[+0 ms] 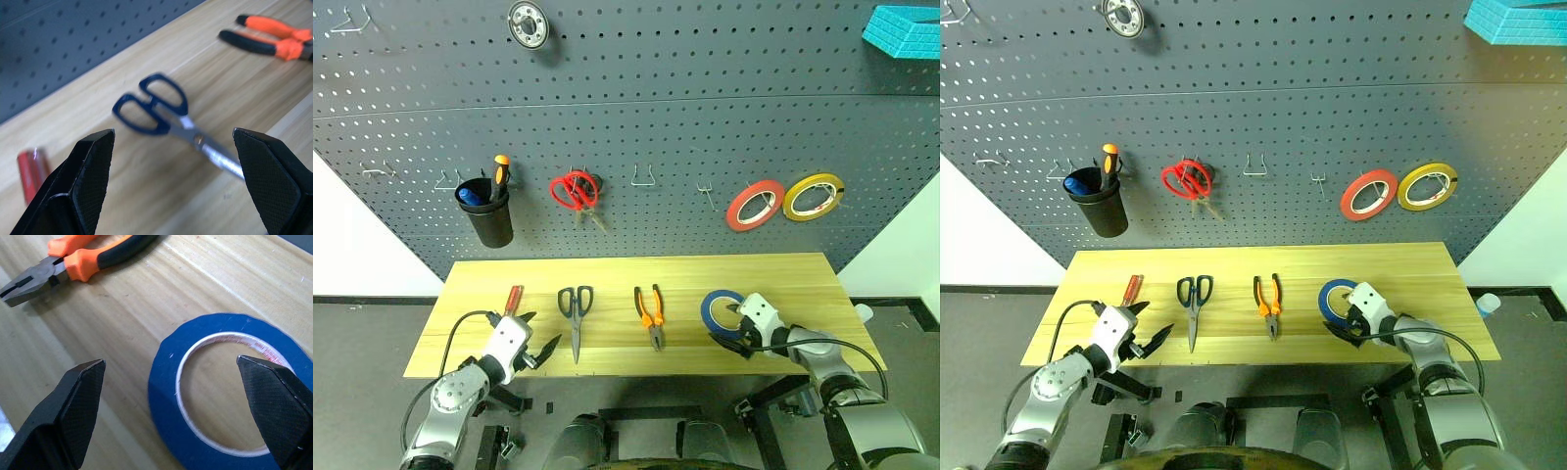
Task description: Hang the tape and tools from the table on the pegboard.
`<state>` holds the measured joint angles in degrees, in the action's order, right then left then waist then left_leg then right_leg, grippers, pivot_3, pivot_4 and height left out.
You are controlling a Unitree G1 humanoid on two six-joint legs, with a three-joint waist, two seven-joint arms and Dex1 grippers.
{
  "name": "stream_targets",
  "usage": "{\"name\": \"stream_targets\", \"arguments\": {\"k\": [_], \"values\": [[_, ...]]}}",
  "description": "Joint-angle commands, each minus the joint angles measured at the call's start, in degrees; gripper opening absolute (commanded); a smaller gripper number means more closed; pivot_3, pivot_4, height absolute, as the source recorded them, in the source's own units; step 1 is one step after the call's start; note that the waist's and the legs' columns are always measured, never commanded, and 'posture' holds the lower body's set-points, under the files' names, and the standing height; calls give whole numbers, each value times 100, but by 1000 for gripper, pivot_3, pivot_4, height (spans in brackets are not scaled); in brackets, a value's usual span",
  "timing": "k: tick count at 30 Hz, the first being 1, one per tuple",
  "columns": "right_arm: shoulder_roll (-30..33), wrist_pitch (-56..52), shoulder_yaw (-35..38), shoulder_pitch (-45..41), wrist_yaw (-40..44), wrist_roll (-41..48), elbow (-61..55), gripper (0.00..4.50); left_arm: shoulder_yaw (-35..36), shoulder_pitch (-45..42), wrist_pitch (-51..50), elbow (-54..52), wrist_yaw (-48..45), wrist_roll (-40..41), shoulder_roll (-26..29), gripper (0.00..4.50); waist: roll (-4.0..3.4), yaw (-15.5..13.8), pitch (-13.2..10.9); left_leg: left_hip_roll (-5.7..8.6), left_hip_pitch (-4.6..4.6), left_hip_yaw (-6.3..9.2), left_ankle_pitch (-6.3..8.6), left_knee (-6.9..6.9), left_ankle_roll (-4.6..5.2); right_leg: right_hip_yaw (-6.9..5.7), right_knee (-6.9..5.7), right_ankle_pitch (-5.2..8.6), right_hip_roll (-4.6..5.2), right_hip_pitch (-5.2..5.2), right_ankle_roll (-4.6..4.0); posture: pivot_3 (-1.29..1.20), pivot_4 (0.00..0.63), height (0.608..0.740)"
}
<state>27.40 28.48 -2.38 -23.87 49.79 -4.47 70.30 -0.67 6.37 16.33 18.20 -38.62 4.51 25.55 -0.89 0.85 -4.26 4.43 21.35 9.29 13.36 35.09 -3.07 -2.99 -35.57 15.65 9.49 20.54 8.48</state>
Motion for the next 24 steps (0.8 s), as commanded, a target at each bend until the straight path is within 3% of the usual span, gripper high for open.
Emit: {"name": "stream_targets", "arguments": {"k": [1, 14, 24], "values": [[-165, -160, -108, -205, -252, -134, -170, 4500, -206, -128, -317, -282, -592, 225, 149, 4402, -2, 14, 1, 0, -1, 0, 0, -2, 0, 3, 0, 0, -2, 0, 0, 2, 19, 740], [-358, -1350, -755, -206, -1025, -815, -707, 4500, -596, -788, -561, -148, -1078, 61, 216, 4476, -3, 35, 2, -2, -5, -19, -5, 4, -4, 46, -52, 0, -12, 36, -2, -8, 16, 740], [-369, -3492, -741, -292, -778, -716, -1377, 4500, -722, -674, -517, -244, -1246, -48, 336, 4476, 3, 12, 11, -31, -19, -46, -5, 6, -4, 119, -55, -16, -67, 50, -27, -6, 14, 740]]}}
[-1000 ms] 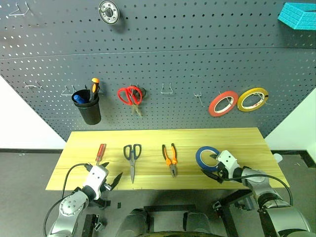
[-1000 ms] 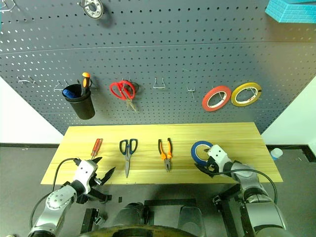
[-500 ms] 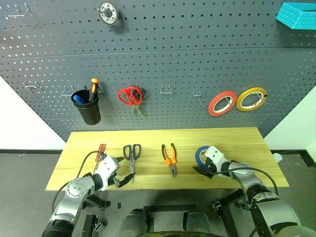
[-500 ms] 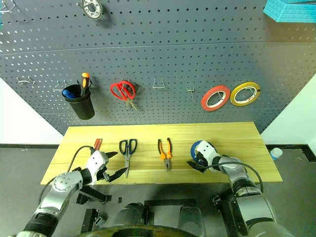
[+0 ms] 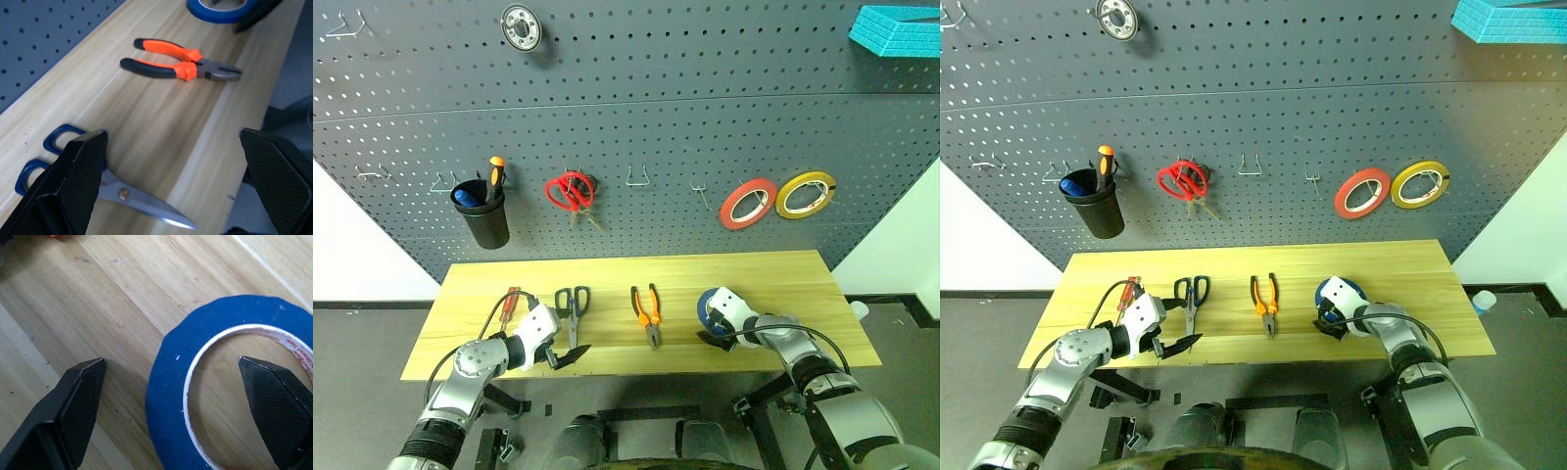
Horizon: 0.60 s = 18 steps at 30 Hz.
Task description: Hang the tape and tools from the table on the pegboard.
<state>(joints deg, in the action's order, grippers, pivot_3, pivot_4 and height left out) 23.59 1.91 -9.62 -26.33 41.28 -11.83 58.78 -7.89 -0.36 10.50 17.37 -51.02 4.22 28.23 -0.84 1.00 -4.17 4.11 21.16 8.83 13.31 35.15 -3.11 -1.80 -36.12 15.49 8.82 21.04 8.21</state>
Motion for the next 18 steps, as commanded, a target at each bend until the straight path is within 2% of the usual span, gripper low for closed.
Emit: {"name": "stream_targets", "arguments": {"k": [1, 3, 6, 15, 16, 18], "values": [[18, -1146, -40, -7, 194, 46, -399, 4500, -7, 9, 70, -166, 0, -28, 67, 4476, 0, -7, 2, 0, 0, 0, 0, 0, 0, 3, -1, -1, -2, 2, -3, -6, 14, 740], [44, -1546, -104, 106, 402, 75, -780, 4500, -15, 16, 74, -172, 10, -37, 66, 4476, 6, -18, 6, -2, -1, 2, 0, 1, 0, 7, -1, -5, -7, 5, -9, -5, 13, 740], [92, -2067, -174, 260, 562, 88, -1300, 3927, -19, 20, 85, -174, 30, -63, 68, 4500, 10, -23, 12, -3, 0, 3, 0, 0, 0, 9, -1, -7, -10, 11, -11, -5, 12, 740], [239, -2950, -260, 471, 619, 126, -2246, 816, -31, 46, 111, -190, 99, -142, 48, 4500, 14, -28, 15, -4, 11, -1, 0, 0, 0, 12, -2, -7, -10, 25, -10, -7, 13, 740], [254, -3017, -264, 489, 620, 135, -2328, 676, -32, 50, 112, -191, 110, -149, 46, 4500, 14, -28, 15, -4, 12, -1, 0, 0, 0, 12, -2, -8, -10, 26, -10, -7, 13, 740], [289, -3111, -262, 533, 581, 137, -2504, 673, -34, 62, 100, -194, 150, -170, 45, 4500, 14, -33, 14, -4, 14, -2, 0, 0, 0, 12, -2, -8, -10, 29, -10, -4, 16, 740]]}}
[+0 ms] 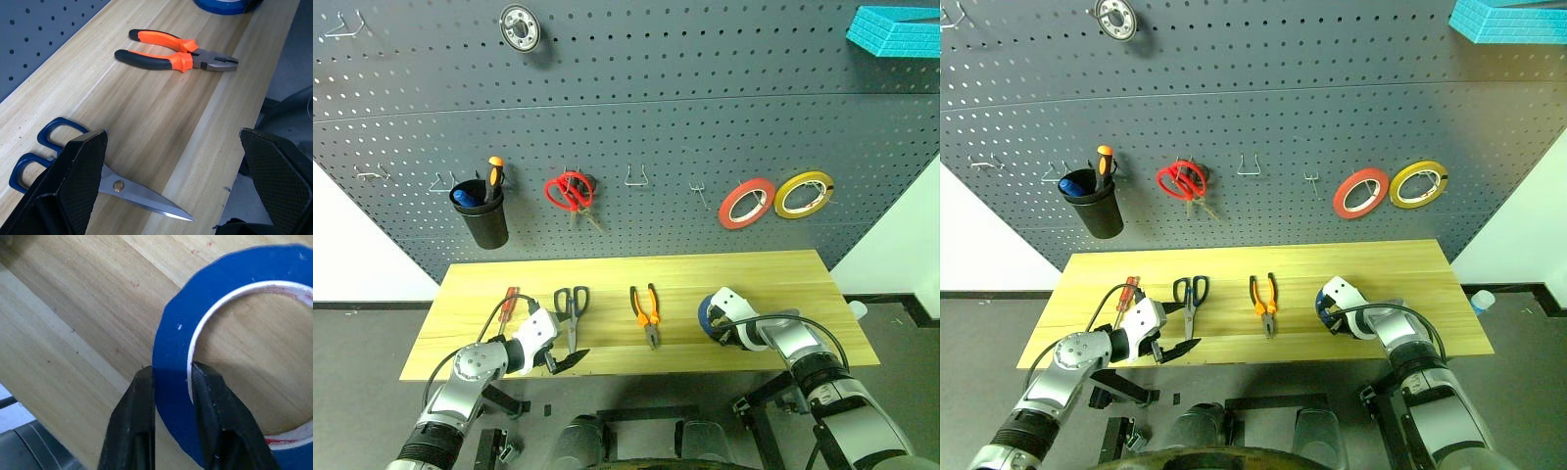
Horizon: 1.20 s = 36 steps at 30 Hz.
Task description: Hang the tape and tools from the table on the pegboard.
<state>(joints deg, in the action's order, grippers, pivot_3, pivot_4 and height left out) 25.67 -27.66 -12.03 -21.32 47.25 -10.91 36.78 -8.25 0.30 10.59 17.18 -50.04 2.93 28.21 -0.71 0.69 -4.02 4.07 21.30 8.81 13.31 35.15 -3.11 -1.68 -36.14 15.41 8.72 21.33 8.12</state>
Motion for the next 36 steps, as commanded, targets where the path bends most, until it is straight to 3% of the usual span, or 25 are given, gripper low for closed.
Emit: {"name": "stream_targets", "arguments": {"k": [1, 5, 9, 13, 15, 17, 20, 27, 36], "values": [[115, -145, -5, 67, -113, 15, -441, 673, -2, 14, 87, -184, 74, -58, 50, 4500, 0, -5, 0, 0, 1, 0, 0, 0, 0, 0, 0, 0, 0, 1, 0, 0, 17, 740], [354, 415, -70, 415, -382, -156, -1382, 673, 59, 118, 137, -260, 208, -68, 38, 4500, -2, -13, -2, 0, 8, -3, 0, -1, 0, 1, 2, 0, 1, 7, 1, 1, 21, 740], [791, 2122, -405, 1020, -900, -630, -2461, 673, 314, 164, 339, -349, 562, 117, -149, 4500, 5, -25, -7, 0, 12, -11, 1, -2, -1, 4, 5, 3, 4, 10, 5, -3, 23, 740], [1222, 3912, -717, 1181, -2076, -1601, -2721, 673, 440, 185, 509, -428, 709, 286, -321, 4500, 12, -9, -11, -4, 10, -21, 2, 0, -2, 4, 7, 3, 7, 8, 5, -14, 25, 740], [1524, 4549, -997, 997, -3025, -2590, -2592, 673, 476, 161, 654, -423, 851, 286, -426, 4500, 14, -16, -12, -3, 10, -30, 2, 3, -2, 8, 10, 5, 9, 7, -1, -16, 25, 740], [1614, 4830, -1047, 706, -3788, -3163, -2508, 673, 528, 112, 872, -371, 747, 515, -552, 4500, 25, -17, -19, -1, 11, -39, 1, 6, -2, 17, 13, 11, 13, 8, -17, -16, 25, 740], [1570, 4937, -952, 289, -4289, -3425, -2446, 673, 643, -23, 1289, -246, 816, 594, -661, 4500, 43, -9, -30, -4, 10, -46, 1, 6, -1, 29, 12, 6, 8, 12, -25, -22, 21, 740], [1424, 4851, -818, -409, -4129, -3193, -2234, 673, 612, -216, 1353, -198, 414, 1006, -698, 4500, 51, -21, -28, -6, 9, -47, 0, 4, 1, 34, 20, -8, 3, 6, -36, -10, 10, 740], [1126, 4445, -770, -1199, -3119, -2508, -1247, 673, 460, -79, 916, -490, -22, 1177, -688, 4500, 51, 1, -27, -8, 3, -53, 0, 2, 3, 41, 18, -18, -2, 7, -34, -12, 4, 740]]}}
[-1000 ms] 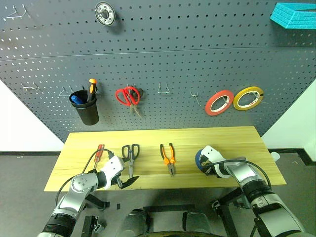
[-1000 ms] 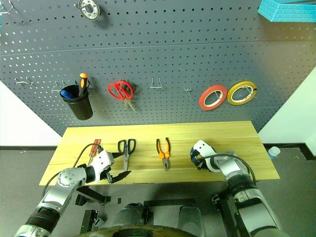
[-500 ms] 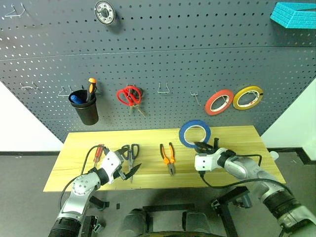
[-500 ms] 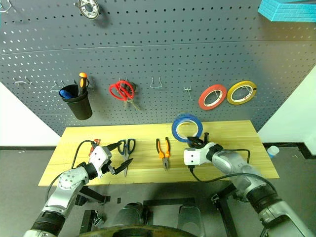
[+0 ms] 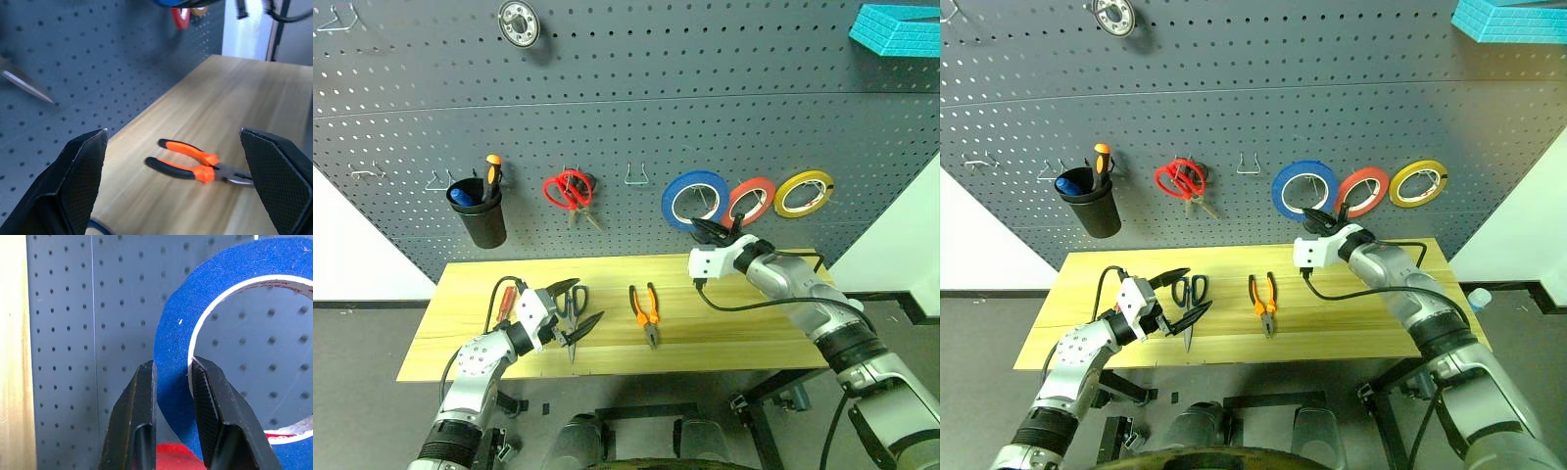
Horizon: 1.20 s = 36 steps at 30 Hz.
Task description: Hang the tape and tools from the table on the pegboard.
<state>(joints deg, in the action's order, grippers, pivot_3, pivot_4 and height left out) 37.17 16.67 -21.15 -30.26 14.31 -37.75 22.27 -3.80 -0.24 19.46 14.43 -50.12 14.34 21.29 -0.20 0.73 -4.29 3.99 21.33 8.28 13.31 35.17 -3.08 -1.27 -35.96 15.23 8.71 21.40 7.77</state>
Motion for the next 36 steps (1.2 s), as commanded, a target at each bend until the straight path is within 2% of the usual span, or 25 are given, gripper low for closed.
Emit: {"name": "stream_targets", "arguments": {"k": [1, 4, 6, 9, 15, 18, 21, 26, 29, 32, 36], "values": [[-29, 65, 86, -373, 241, 182, 339, 673, 9, -28, 26, -215, -7, 19, -3, 4500, 0, -5, 0, 0, 0, 0, 0, 0, 0, 0, -1, 0, 0, 0, 0, -10, 4, 740], [-86, 168, 49, -496, 346, 272, 621, 673, -2, -43, 32, -209, 17, -25, -12, 4500, 0, -2, 0, 0, -1, 0, 0, 0, 0, 1, -1, 0, 0, 0, 0, -6, 4, 740], [-117, 239, 20, -558, 537, 367, 806, 1394, -10, -57, 33, -217, 47, -59, -16, 4500, 0, 1, 0, 0, 0, 0, 0, -1, 0, 3, -1, -2, 0, 1, 1, -2, 4, 740], [-105, 321, 0, -551, 673, 400, 848, 2229, -6, -64, 26, -217, 67, -90, -7, 4500, -1, 3, 0, 0, -1, -2, 0, -1, 0, 6, -2, -3, -1, 2, 2, -1, 6, 740], [5, 479, -48, -197, 844, 389, 399, 4301, 81, 14, 77, -112, 165, -199, 44, 4500, 0, -5, 0, 0, -3, -5, 0, 0, 0, 11, -6, -2, -2, 3, 3, -5, 14, 740], [-120, 422, -89, 357, 1520, 947, -282, 4301, 235, 62, 96, 81, 303, -290, 184, 4500, 2, -6, 1, 0, -3, -5, 0, -2, 0, 11, -5, 0, -2, 3, 7, -13, 21, 740], [-516, -128, -9, 768, 1903, 1439, -721, 4301, 311, 81, 146, 311, 450, -510, 428, 4500, 3, 13, -1, -2, -3, -5, 1, -5, 2, 11, -5, 2, -3, 6, 12, -13, 27, 740], [-1427, -2173, 255, 1000, 2520, 2328, -1034, 4410, 424, 58, 131, 729, 462, -715, 921, 4500, 1, -1, -5, -7, -8, -7, 1, 1, 2, 18, -15, 9, -10, 9, 6, -10, 30, 740], [-1797, -3359, 204, 935, 2791, 2566, -1087, 4410, 438, 16, 93, 974, 378, -795, 1189, 4500, 0, -26, -6, -7, -12, -1, 2, 3, 1, 20, -20, 12, -14, 10, -8, -9, 33, 740], [-2129, -4315, 128, 776, 2791, 2631, -1052, 4410, 363, -32, 32, 1133, 248, -829, 1346, 4500, -1, -24, -6, -6, -4, 1, 2, 0, 1, 21, -21, 11, -14, 25, -9, -9, 33, 740], [-2826, -5740, 239, 427, 2283, 2664, -682, 4410, 262, -132, 61, 1366, -103, -845, 1476, 4500, -2, 5, -6, -5, 8, -8, 1, -10, 0, 40, -34, -6, -19, 80, 1, 0, 43, 740]]}}
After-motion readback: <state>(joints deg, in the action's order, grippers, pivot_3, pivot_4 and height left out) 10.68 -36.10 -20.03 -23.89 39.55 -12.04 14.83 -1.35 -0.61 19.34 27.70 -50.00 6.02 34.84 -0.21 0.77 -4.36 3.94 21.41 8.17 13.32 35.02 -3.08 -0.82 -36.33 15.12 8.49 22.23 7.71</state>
